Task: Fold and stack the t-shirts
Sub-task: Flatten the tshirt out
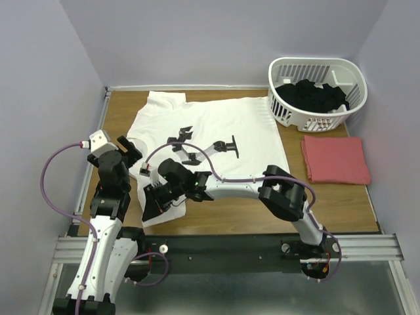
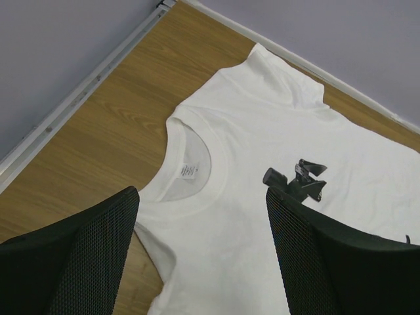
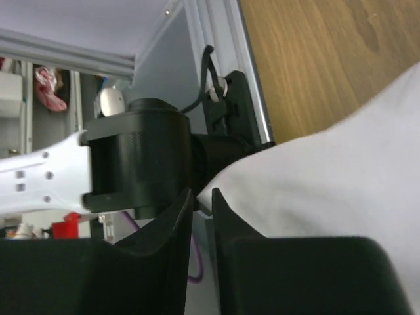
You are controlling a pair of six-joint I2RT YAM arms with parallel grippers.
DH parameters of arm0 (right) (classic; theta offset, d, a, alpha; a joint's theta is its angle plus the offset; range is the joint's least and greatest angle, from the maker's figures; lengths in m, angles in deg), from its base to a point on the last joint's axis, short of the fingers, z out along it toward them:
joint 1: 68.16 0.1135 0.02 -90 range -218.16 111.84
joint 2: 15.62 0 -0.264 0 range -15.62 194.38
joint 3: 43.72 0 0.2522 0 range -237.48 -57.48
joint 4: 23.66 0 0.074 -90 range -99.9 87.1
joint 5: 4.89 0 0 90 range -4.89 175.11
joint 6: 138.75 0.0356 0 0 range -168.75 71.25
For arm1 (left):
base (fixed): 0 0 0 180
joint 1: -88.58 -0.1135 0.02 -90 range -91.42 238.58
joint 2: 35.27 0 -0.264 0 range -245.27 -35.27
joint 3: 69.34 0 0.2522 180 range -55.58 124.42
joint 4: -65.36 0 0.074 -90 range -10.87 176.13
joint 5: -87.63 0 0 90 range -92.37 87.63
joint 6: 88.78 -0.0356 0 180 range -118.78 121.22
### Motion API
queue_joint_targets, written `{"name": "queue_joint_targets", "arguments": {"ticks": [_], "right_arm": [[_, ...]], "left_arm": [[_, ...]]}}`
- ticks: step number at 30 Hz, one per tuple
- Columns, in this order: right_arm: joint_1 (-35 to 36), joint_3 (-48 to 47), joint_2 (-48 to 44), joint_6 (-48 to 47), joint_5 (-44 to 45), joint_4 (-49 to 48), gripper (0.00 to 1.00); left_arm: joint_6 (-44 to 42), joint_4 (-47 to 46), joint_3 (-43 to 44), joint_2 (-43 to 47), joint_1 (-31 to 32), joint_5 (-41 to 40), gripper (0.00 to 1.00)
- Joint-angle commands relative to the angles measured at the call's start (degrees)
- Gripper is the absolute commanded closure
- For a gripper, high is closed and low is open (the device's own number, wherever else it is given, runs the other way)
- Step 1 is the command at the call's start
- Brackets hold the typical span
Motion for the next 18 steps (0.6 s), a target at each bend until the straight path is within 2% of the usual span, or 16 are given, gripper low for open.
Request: {"name": "queue_joint_targets", "arguments": {"ticks": [1, 4, 9, 18], "right_arm": [[-0.6, 0.2, 1.5, 0.4, -1.2, 0.5, 0.61], [-0.7, 2.8, -1.1, -1.3, 1.2, 2.0, 0.43], [-2.1, 6.1, -5.1, -8.0, 10.0, 10.7, 0.43], [-12.1, 15.5, -12.7, -13.4, 28.1, 18.5, 0.48]], "left_arm": [[2.4, 2.7, 2.2, 1.6, 0.3, -6.4, 0.15], [2.9, 3.2, 2.2, 2.0, 0.4, -7.6, 0.15], [2.7, 2.7, 1.9, 1.9, 0.4, -6.6, 0.15], [2.0, 1.3, 1.2, 0.9, 0.4, -4.7, 0.16]]}}
